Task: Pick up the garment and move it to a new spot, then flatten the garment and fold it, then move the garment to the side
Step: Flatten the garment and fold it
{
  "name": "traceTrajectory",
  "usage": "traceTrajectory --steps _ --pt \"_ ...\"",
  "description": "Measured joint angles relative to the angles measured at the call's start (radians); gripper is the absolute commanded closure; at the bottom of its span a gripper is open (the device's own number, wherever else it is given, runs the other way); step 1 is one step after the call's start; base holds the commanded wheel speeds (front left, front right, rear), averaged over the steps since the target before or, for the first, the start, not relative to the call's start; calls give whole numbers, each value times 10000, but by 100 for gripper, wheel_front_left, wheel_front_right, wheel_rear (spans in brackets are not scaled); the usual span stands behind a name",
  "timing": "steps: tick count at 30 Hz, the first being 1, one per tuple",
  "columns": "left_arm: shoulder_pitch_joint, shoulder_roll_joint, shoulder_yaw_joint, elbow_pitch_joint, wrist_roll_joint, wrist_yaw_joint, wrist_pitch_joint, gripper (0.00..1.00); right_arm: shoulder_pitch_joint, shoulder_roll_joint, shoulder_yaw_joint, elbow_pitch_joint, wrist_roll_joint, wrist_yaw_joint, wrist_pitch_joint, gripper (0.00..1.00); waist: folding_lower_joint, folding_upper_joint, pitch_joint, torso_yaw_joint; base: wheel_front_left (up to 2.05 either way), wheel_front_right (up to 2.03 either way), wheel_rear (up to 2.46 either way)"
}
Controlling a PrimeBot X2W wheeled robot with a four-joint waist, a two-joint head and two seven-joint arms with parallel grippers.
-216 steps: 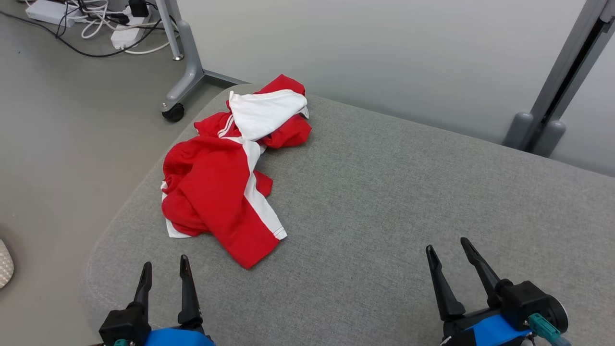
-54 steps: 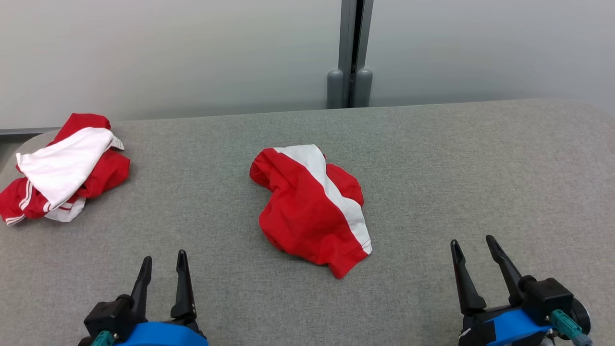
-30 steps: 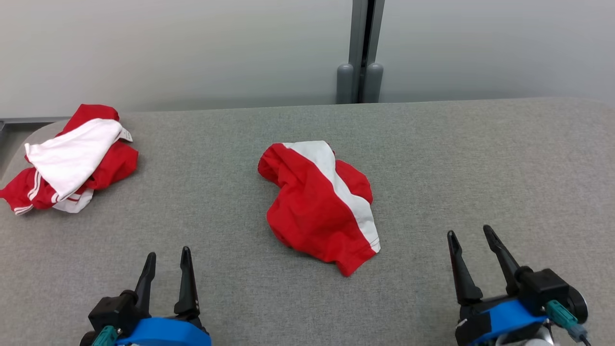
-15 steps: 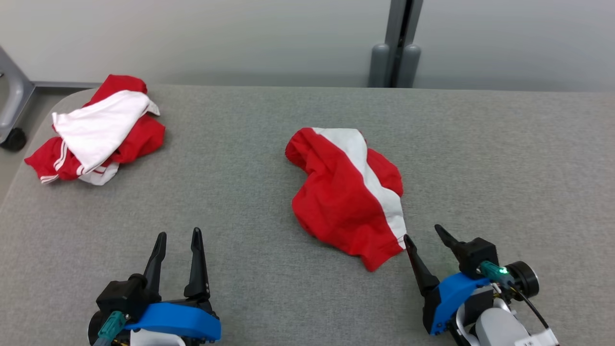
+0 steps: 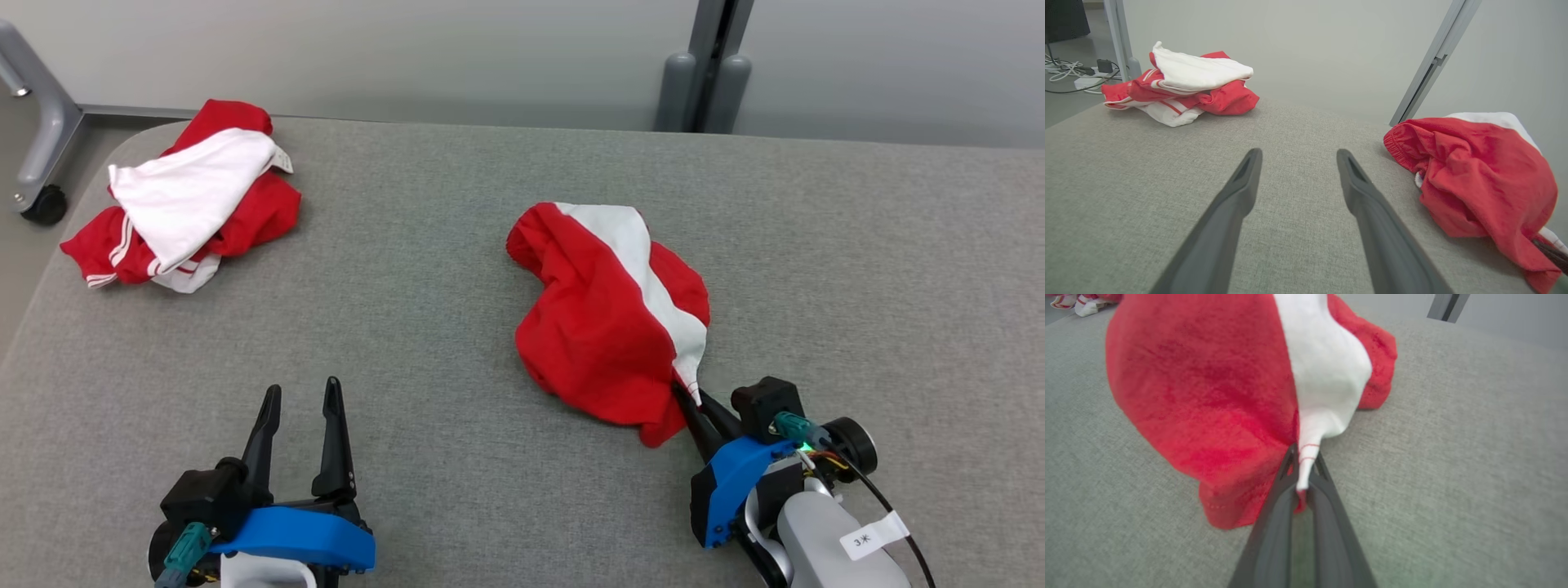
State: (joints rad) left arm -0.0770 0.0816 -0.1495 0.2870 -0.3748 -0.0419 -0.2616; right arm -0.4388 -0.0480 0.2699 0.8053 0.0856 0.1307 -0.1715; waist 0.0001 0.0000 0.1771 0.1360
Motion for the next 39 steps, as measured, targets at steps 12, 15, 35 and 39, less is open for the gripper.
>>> traceTrajectory --steps 12,15,35,39 --pt "99 -82 58 -138 117 -79 0 0 854 -566 -2339 -932 -2184 0 -186 100 0 0 -286 -708 0 0 0" --pt "99 -88 56 -132 148 -90 0 0 1049 -892 -3080 -1179 -2485 0 -40 100 0 0 -320 -774 0 0 0" --pt "355 -98 -25 -46 207 -115 0 0 1378 -1185 -4019 -2157 -1975 0 472 0 -2 0 -896 -593 0 0 0" --pt "431 -96 -88 -148 228 -115 0 0 1184 -1275 -3273 -3195 -1590 0 947 0 -2 0 -895 -586 0 0 0"
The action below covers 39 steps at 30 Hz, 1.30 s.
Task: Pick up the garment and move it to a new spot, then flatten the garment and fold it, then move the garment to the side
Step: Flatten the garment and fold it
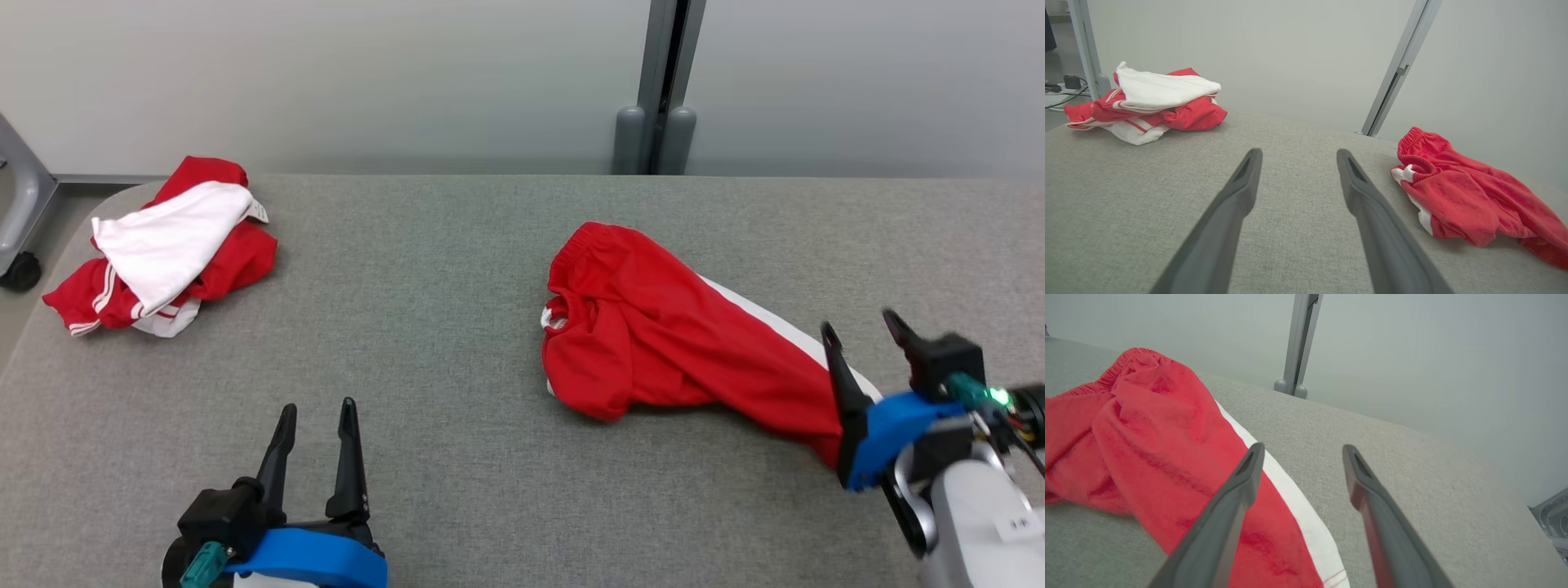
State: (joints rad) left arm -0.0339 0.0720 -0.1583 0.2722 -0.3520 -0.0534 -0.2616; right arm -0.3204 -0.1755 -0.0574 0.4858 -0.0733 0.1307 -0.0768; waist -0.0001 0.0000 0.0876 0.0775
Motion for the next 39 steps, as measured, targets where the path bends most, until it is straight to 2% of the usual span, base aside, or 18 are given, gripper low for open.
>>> traceTrajectory --steps 3,6,14,24,25,26,29,39 --pt "-37 -13 -155 -107 17 -2 2 0 -597 -176 675 -307 343 0 573 0 0 0 127 102 0 0 0" --pt "-207 -27 -236 -234 31 -17 2 0 -1443 -301 1258 -98 830 0 1294 0 0 0 367 256 0 0 0" --pt "-621 -94 -537 -196 0 -75 2 0 -3767 -589 2424 1730 1883 0 2579 0 0 0 1008 1091 0 0 0" --pt "-970 -159 -754 -209 -46 -86 0 0 -4958 -978 3227 3908 2892 0 3319 0 1 0 1893 2059 0 0 0" --pt "-970 -163 -755 -217 -48 -84 0 0 -4980 -968 3363 4029 3012 0 3373 6 1 0 1969 2110 0 0 0" --pt "-973 -167 -752 -226 -63 -84 0 0 -4984 -953 3463 4126 3154 0 3394 53 1 0 2030 2148 0 0 0" --pt "-977 -174 -727 -238 -73 -79 0 0 -5078 -924 3731 4312 3540 0 3289 100 1 0 2130 2168 0 0 0" --pt "-1098 -199 -621 -228 8 -58 0 0 -5247 -899 5026 4017 4107 0 2017 100 1 0 1919 1737 0 0 0"
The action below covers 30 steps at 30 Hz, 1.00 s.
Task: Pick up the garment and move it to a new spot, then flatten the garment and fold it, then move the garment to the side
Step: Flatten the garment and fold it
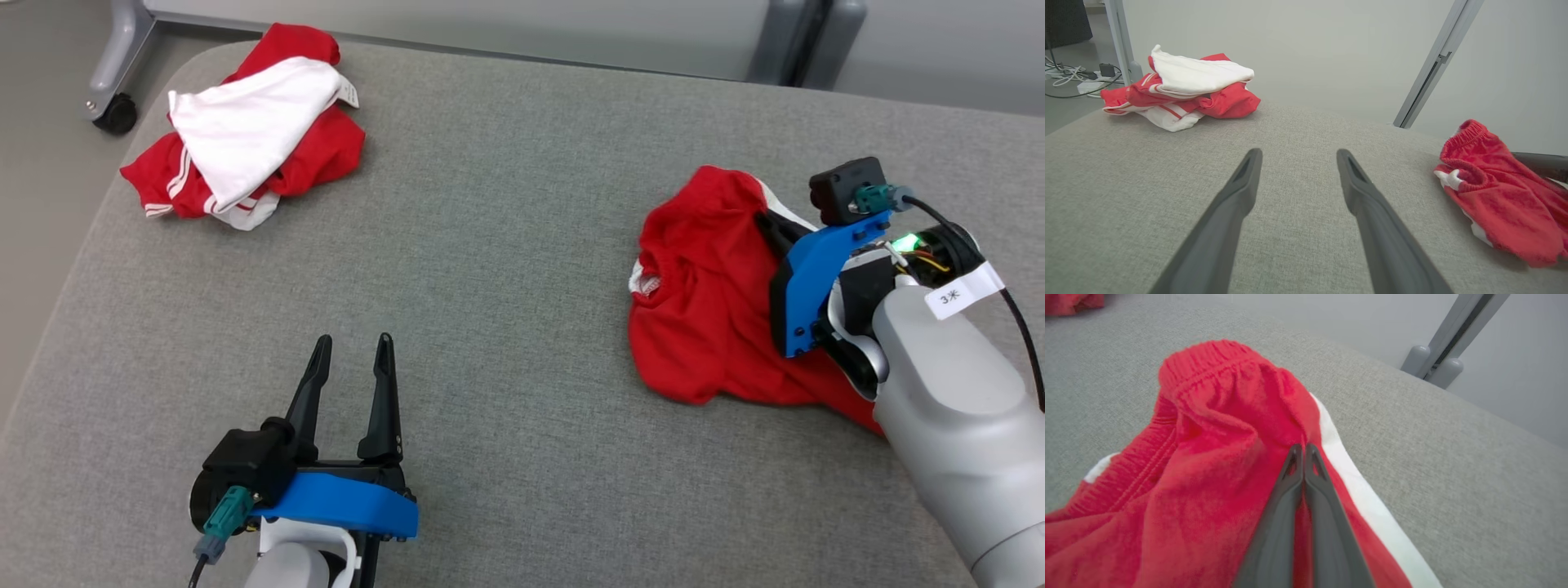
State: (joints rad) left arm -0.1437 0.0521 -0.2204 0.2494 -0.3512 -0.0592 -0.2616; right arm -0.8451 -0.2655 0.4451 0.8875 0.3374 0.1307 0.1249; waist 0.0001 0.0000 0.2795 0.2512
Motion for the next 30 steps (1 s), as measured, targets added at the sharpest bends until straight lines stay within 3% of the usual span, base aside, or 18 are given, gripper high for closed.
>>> traceTrajectory --steps 7,13,19,29,30 --pt "122 8 138 13 98 -4 0 0 234 0 963 -1235 213 0 -1106 100 0 0 -437 -280 0 0 0" --pt "329 82 318 -44 127 13 0 0 1695 94 1561 -2907 217 0 -1444 100 0 0 -853 -527 0 0 0" --pt "454 150 453 -169 94 65 0 0 3539 798 1755 -4245 -90 0 -1534 100 -1 0 -1052 -824 0 0 0" --pt "440 157 410 -196 82 65 0 0 4848 1799 1538 -3967 -1158 0 -1983 100 0 0 -1142 -897 0 0 0" --pt "440 159 408 -188 81 67 0 0 4898 1835 1457 -3963 -1197 0 -2130 95 0 0 -1158 -905 0 0 0"
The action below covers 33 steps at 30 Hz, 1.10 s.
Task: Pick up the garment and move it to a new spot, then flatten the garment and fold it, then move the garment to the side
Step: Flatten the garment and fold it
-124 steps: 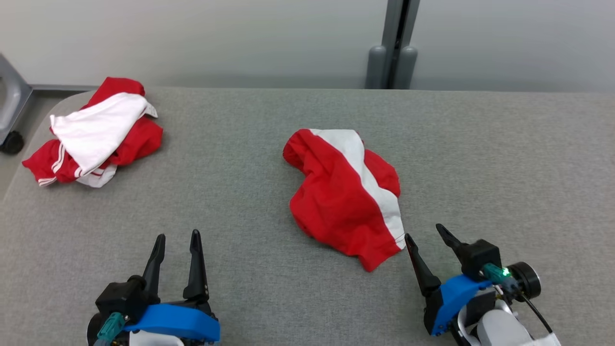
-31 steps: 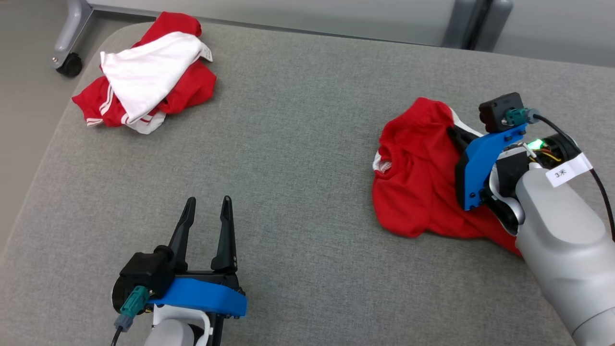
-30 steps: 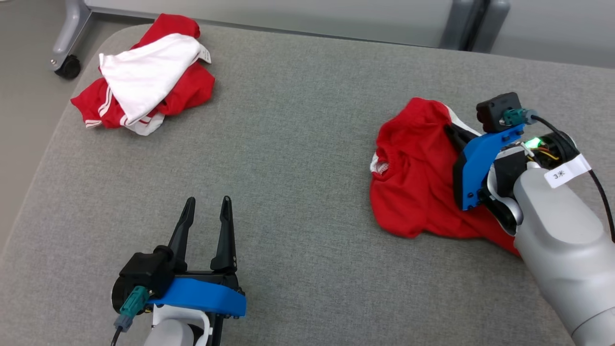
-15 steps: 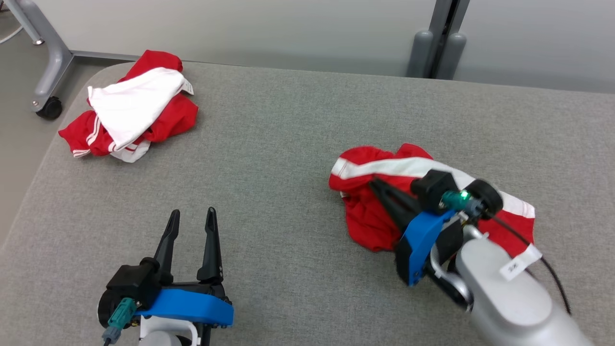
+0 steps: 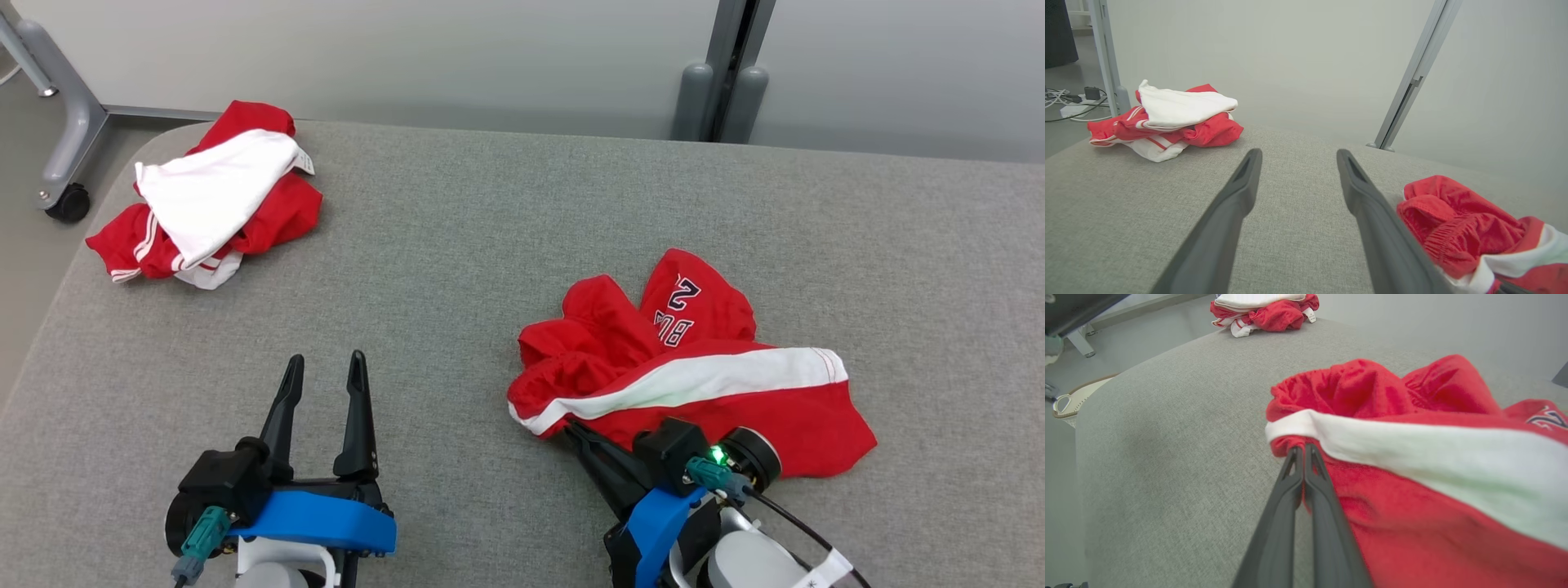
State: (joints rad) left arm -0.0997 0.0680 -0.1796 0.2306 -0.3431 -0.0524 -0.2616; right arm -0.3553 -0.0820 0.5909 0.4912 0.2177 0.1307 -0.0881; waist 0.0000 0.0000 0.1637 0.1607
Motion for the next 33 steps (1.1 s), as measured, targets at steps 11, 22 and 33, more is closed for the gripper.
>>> traceTrajectory --steps 11,22,33 --pt "122 13 -27 111 -92 -2 0 0 756 167 -1058 -794 -17 0 -688 0 -1 0 -301 -422 0 0 0" --pt "216 15 -113 418 -128 -27 0 0 1937 253 -3998 -2230 -940 0 -1097 0 0 0 -768 -787 0 0 0" --pt "487 2 -291 681 -69 -71 0 0 2836 301 -5822 -2428 -988 0 -1306 0 -1 0 -1162 -857 0 0 0"
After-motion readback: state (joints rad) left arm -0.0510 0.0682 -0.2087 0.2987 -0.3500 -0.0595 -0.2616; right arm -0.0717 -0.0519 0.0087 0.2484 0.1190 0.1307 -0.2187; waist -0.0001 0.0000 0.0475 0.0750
